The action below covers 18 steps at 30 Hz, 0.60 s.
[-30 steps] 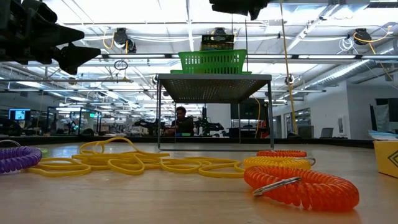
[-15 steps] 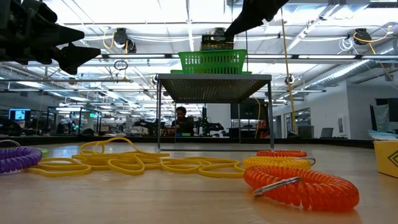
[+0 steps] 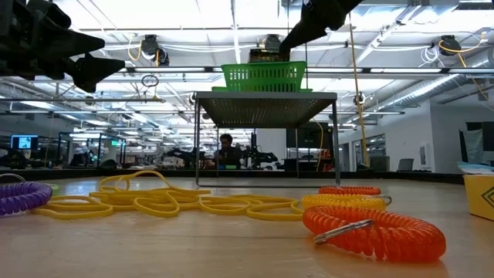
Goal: Pick & Place Office Desk Supplies
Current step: Put the crayon box into the bottom green bin on the shelf
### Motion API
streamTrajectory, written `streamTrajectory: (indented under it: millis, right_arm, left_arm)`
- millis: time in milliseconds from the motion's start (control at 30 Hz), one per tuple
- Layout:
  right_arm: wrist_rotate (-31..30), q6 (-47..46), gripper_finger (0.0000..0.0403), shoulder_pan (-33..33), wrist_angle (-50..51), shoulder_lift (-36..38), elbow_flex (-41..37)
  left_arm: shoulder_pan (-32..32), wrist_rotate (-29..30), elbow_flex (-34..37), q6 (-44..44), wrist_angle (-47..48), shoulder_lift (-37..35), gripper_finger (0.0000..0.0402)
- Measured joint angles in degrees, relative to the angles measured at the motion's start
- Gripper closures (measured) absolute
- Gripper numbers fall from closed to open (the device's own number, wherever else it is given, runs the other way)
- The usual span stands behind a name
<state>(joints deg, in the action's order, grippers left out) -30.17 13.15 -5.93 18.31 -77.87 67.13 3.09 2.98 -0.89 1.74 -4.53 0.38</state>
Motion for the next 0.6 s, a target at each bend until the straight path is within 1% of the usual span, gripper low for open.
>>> streamTrajectory:
  millis: [67, 333, 600]
  right_arm:
    - [-0.03, 0.0, 0.0398, -0.01, -0.03, 0.2, 0.0]
    - [0.17, -0.29, 0.0401, -0.92, -0.92, 1.31, 0.0]
    - [0.25, -0.15, 0.0401, -0.85, 0.4, 0.97, 0.0]
  left_arm:
    - [-0.02, 0.0, 0.0, 0.01, 0.0, 0.0, 0.0091]
    - [0.0, 0.0, 0.0, 0.0, 0.01, -0.02, 0.0091]
    - [0.0, 0.0, 0.0, 0.0, 0.01, -0.01, 0.0092]
